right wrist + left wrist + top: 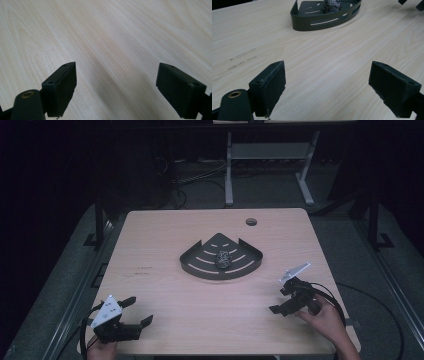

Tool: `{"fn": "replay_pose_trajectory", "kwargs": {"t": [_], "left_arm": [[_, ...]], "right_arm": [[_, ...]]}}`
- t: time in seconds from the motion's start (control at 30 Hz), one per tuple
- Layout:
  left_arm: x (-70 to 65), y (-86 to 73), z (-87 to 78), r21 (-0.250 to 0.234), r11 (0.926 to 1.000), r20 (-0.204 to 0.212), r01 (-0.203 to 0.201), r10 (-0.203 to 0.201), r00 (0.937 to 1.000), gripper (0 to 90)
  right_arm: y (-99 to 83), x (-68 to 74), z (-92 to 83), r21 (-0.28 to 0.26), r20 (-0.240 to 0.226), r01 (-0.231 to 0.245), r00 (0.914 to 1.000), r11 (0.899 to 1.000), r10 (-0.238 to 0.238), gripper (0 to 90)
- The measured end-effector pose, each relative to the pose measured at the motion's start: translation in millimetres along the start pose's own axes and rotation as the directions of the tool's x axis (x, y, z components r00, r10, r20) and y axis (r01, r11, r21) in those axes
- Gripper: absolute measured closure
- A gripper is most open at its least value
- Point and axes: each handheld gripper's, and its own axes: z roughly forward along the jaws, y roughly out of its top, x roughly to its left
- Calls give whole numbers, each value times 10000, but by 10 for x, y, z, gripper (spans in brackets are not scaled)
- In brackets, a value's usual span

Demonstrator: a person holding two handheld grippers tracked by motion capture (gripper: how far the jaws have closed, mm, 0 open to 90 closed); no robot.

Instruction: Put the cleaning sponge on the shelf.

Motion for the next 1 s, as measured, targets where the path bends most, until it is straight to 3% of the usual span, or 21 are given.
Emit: {"fn": "replay_pose_trajectory", "kwargs": {"t": [0.77,1.0], "left_arm": [[-6,-7,0,28,10000,-50,6,-6,10000,133],[-2,-5,7,55,10000,-19,-29,29,10000,133]], "right_arm": [[-358,186,-33,-445,62,-171,9998,9989,173,164],[-463,256,-51,-618,165,-440,9988,9971,451,145]]}}
